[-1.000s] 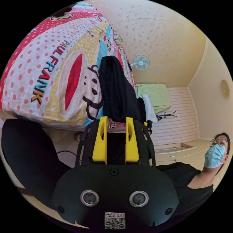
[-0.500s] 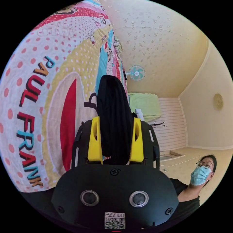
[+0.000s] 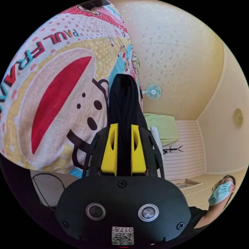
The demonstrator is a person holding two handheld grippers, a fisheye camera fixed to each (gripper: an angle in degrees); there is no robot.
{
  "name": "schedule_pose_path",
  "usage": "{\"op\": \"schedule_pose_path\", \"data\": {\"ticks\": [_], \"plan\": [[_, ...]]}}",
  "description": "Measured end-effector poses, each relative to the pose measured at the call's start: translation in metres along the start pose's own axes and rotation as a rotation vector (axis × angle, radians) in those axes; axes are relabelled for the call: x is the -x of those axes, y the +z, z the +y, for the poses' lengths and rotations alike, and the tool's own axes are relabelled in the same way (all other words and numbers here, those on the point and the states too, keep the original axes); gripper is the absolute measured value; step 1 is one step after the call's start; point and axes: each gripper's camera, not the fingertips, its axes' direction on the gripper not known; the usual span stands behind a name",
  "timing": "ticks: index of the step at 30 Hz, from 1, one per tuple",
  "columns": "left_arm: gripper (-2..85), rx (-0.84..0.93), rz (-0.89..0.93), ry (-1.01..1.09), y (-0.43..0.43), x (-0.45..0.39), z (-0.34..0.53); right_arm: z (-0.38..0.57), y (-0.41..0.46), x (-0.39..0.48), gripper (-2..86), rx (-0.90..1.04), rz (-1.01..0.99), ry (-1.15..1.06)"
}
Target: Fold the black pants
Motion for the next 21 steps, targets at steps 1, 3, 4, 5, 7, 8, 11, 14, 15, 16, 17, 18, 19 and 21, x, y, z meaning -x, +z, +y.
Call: {"op": "schedule_pose_path", "data": {"ticks": [1,3,4,5,7,8,11,14,15,16,17,18,19,21], "plan": [[7.7,0.025,-0.015,-0.003,0.005,-0.004,-0.001,-0.005,-0.012,0.007,14.1,-0.024,0.040,-0.018],[6.8,0.121,-0.031,-0.016,0.029,-0.019,-0.003,-0.012,-0.035,0.014,12.8,-0.068,0.112,-0.041],[6.8,0.137,-0.026,-0.016,0.037,-0.024,-0.002,-0.014,-0.052,0.016,11.7,-0.098,0.161,-0.056],[6.7,0.168,-0.020,-0.009,0.053,-0.033,0.000,-0.015,-0.060,0.015,11.1,-0.111,0.179,-0.057],[6.6,0.206,-0.030,0.019,0.080,-0.049,0.004,-0.019,-0.094,0.000,9.7,-0.133,0.205,-0.036],[6.5,0.223,-0.034,0.037,0.098,-0.058,0.008,-0.018,-0.102,-0.003,9.5,-0.135,0.212,-0.034],[6.5,0.282,-0.016,0.070,0.150,-0.079,0.019,-0.006,-0.145,-0.019,9.0,-0.170,0.276,-0.017],[6.5,0.357,0.034,0.098,0.203,-0.097,0.033,0.024,-0.192,-0.035,8.7,-0.249,0.340,0.039],[6.5,0.399,0.040,0.121,0.224,-0.105,0.039,0.038,-0.211,-0.046,8.7,-0.285,0.348,0.087],[6.5,0.424,0.039,0.134,0.235,-0.109,0.042,0.052,-0.227,-0.057,8.6,-0.316,0.375,0.132],[6.5,0.476,0.027,0.159,0.255,-0.117,0.049,0.060,-0.233,-0.061,8.5,-0.326,0.400,0.150],[6.5,0.521,0.007,0.187,0.273,-0.123,0.056,0.074,-0.242,-0.069,8.3,-0.342,0.461,0.198],[6.5,0.537,-0.004,0.204,0.280,-0.125,0.060,0.088,-0.245,-0.072,8.1,-0.353,0.532,0.241],[6.6,0.553,-0.027,0.291,0.291,-0.133,0.071,0.108,-0.243,-0.073,7.1,-0.352,0.617,0.261]]}}
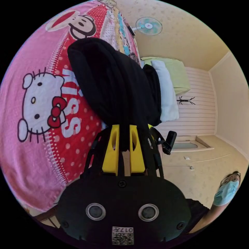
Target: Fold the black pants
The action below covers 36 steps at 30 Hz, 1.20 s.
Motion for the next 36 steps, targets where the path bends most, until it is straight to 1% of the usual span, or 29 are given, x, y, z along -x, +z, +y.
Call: {"op": "schedule_pose_path", "data": {"ticks": [2,4,5,7,8,9,10,11,12,13,14,15,16,18,19,21,22,23,24,25,26,28,29,30,31,32,33,34,36], "plan": [[6.7,-0.006,-0.006,0.036,-0.005,0.000,0.005,0.019,-0.004,-0.004,4.8,-0.046,-0.060,0.025],[6.8,0.008,0.028,0.047,-0.015,0.005,0.011,0.043,-0.006,-0.011,2.7,-0.085,-0.196,0.111],[6.2,0.018,0.060,0.043,-0.022,0.010,0.017,0.049,-0.005,-0.012,2.2,-0.079,-0.222,0.130],[2.9,0.041,0.037,0.016,-0.036,0.019,0.029,0.062,0.006,-0.015,1.2,-0.012,-0.318,0.226],[0.8,0.063,-0.021,-0.021,-0.048,0.026,0.038,0.063,0.009,-0.014,1.0,0.010,-0.359,0.232],[-0.1,0.084,-0.061,-0.044,-0.063,0.032,0.046,0.062,0.013,-0.008,0.8,0.047,-0.478,0.205],[-0.3,0.092,-0.069,-0.048,-0.071,0.034,0.051,0.058,0.017,0.002,0.6,0.079,-0.608,0.153],[-0.7,0.109,-0.076,-0.055,-0.088,0.039,0.060,0.055,0.018,0.009,0.5,0.101,-0.662,0.127],[-0.8,0.135,-0.097,-0.068,-0.106,0.043,0.068,0.048,0.022,0.027,0.5,0.170,-0.720,0.076],[-0.9,0.159,-0.113,-0.077,-0.113,0.045,0.072,0.038,0.030,0.049,0.4,0.273,-0.695,0.041],[-0.9,0.228,-0.140,-0.090,-0.125,0.048,0.079,0.033,0.036,0.061,0.3,0.341,-0.660,0.032],[-1.0,0.318,-0.162,-0.100,-0.135,0.051,0.085,0.023,0.053,0.088,0.3,0.490,-0.591,-0.001],[-1.0,0.357,-0.181,-0.105,-0.140,0.051,0.088,0.011,0.071,0.120,0.2,0.611,-0.537,-0.079],[-1.0,0.458,-0.318,-0.126,-0.165,0.048,0.096,-0.011,0.096,0.169,0.3,0.693,-0.502,-0.197],[-1.0,0.471,-0.359,-0.123,-0.173,0.046,0.096,-0.027,0.111,0.203,0.3,0.702,-0.491,-0.252],[-1.0,0.447,-0.540,-0.099,-0.210,0.030,0.091,-0.050,0.136,0.256,0.3,0.695,-0.443,-0.350],[-1.0,0.427,-0.593,-0.095,-0.220,0.026,0.089,-0.063,0.157,0.292,0.4,0.711,-0.349,-0.392],[-1.0,0.383,-0.705,-0.103,-0.239,0.019,0.085,-0.069,0.170,0.309,0.4,0.725,-0.292,-0.419],[-0.9,0.333,-0.820,-0.117,-0.257,0.017,0.080,-0.080,0.201,0.344,0.4,0.759,-0.182,-0.479],[-0.9,0.317,-0.855,-0.116,-0.263,0.019,0.077,-0.087,0.236,0.373,0.4,0.812,-0.091,-0.511],[-0.9,0.330,-0.807,-0.109,-0.270,0.030,0.072,-0.089,0.255,0.387,0.4,0.840,-0.052,-0.522],[-0.7,0.310,-0.642,-0.174,-0.281,0.059,0.069,-0.090,0.338,0.432,0.4,0.938,0.019,-0.589],[-0.7,0.271,-0.502,-0.199,-0.296,0.074,0.074,-0.088,0.359,0.440,0.4,0.974,0.022,-0.583],[-0.8,0.249,-0.356,-0.223,-0.310,0.087,0.080,-0.080,0.401,0.451,0.4,1.060,0.020,-0.562],[-0.8,0.233,-0.283,-0.233,-0.315,0.093,0.084,-0.072,0.438,0.456,0.3,1.107,0.080,-0.552],[-0.9,0.191,-0.135,-0.250,-0.320,0.103,0.095,-0.073,0.447,0.459,0.3,1.105,0.079,-0.554],[-0.9,0.182,-0.022,-0.247,-0.317,0.108,0.105,-0.081,0.456,0.459,0.3,1.120,0.046,-0.494],[-1.0,0.192,0.027,-0.226,-0.313,0.109,0.108,-0.087,0.465,0.457,0.2,1.139,0.011,-0.429],[-1.0,0.234,0.175,-0.162,-0.295,0.108,0.121,-0.091,0.476,0.461,0.2,1.153,-0.024,-0.425]]}}
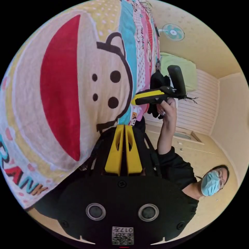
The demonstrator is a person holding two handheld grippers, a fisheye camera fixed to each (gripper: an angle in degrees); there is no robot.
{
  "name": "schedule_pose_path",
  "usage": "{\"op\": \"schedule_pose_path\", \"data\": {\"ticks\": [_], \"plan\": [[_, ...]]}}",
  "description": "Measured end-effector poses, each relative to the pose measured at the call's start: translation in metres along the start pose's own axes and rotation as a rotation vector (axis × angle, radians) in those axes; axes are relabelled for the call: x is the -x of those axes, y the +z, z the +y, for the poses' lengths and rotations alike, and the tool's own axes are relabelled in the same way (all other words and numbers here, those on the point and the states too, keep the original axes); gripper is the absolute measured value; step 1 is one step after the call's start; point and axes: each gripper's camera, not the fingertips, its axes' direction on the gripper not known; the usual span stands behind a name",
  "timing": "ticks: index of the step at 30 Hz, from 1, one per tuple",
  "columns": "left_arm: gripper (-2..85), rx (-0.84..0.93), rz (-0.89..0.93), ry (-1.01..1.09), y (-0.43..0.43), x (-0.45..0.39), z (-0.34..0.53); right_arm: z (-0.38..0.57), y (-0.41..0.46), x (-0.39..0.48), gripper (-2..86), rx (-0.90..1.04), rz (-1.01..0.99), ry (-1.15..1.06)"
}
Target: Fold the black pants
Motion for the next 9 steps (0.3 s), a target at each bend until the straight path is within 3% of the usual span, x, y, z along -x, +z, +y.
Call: {"op": "schedule_pose_path", "data": {"ticks": [3,5,7,9], "plan": [[-1.0,-0.078,0.109,0.074,-0.011,-0.006,0.016,-0.015,0.000,0.003,0.2,-0.020,-0.044,-0.003],[-0.9,-0.174,0.082,0.112,-0.044,-0.020,0.026,-0.029,0.001,0.012,0.2,-0.008,-0.026,0.017],[-0.8,-0.311,-0.076,0.132,-0.094,-0.043,0.039,-0.055,0.003,0.034,0.3,0.049,0.073,0.035],[-0.4,-0.593,-0.417,0.085,-0.173,-0.083,0.062,-0.077,0.009,0.056,0.3,0.106,0.185,-0.001]]}}
